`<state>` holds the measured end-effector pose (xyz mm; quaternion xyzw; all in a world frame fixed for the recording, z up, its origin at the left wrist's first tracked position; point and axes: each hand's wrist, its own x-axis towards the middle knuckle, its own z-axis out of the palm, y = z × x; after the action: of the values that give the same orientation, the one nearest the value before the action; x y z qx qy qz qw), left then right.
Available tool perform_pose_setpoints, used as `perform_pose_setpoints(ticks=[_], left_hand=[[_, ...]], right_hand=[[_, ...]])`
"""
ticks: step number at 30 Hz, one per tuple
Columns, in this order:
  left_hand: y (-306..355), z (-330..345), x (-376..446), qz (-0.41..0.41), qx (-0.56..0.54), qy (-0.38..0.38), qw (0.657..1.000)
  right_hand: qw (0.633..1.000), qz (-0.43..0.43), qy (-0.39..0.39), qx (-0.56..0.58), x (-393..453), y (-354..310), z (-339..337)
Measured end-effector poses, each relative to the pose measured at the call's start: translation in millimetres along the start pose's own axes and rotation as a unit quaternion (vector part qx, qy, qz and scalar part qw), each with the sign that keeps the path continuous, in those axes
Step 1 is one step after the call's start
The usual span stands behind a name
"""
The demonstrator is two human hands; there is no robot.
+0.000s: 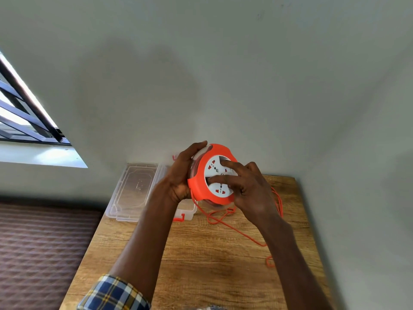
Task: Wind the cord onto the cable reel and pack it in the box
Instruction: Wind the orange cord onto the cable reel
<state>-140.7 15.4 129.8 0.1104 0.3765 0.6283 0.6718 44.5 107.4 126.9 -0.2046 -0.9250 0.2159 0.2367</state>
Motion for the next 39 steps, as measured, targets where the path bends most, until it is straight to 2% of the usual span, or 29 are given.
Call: perform_pose_setpoints(ticks=[10, 16, 21, 24, 29, 32, 36, 39], left_hand=[[4.8, -4.9, 0.3, 0.002, 0.019, 0.014, 1.000], [6.1, -0.1, 1.0, 0.011, 0.056, 0.029, 0.998], [0.9, 8.3, 4.4, 0.030, 0.048, 0.030, 0.998], [-1.1, 12.5, 6.4, 0.040, 0.041, 0.032, 0.998], [1.0, 8.3, 2.3, 0.034, 0.016, 0.018, 0.999], [5.1, 3.7, 1.2, 0.038, 0.002, 0.013, 0.999], [4.1, -3.6, 0.6, 0.029, 0.009, 0.025, 0.999], [3.8, -5.6, -0.2, 0.022, 0.018, 0.023, 0.999]], right_hand=[[1.000, -0.003, 0.006, -0.015, 4.0, -2.4, 0.8], [0.992, 0.100, 0.033, 0.076, -1.3, -5.8, 8.1], [0.969, 0.186, 0.155, 0.053, 3.5, -18.6, 18.3], [0.959, 0.225, 0.158, 0.068, 9.7, -21.9, 21.0], [0.978, 0.133, 0.159, 0.023, 6.1, -13.2, 7.2], [0.995, 0.049, 0.088, 0.013, 3.8, -0.9, -1.4], [0.999, -0.002, -0.038, -0.032, 2.3, 1.0, -7.0], [0.998, -0.007, -0.054, -0.040, 3.8, -3.9, -3.4]])
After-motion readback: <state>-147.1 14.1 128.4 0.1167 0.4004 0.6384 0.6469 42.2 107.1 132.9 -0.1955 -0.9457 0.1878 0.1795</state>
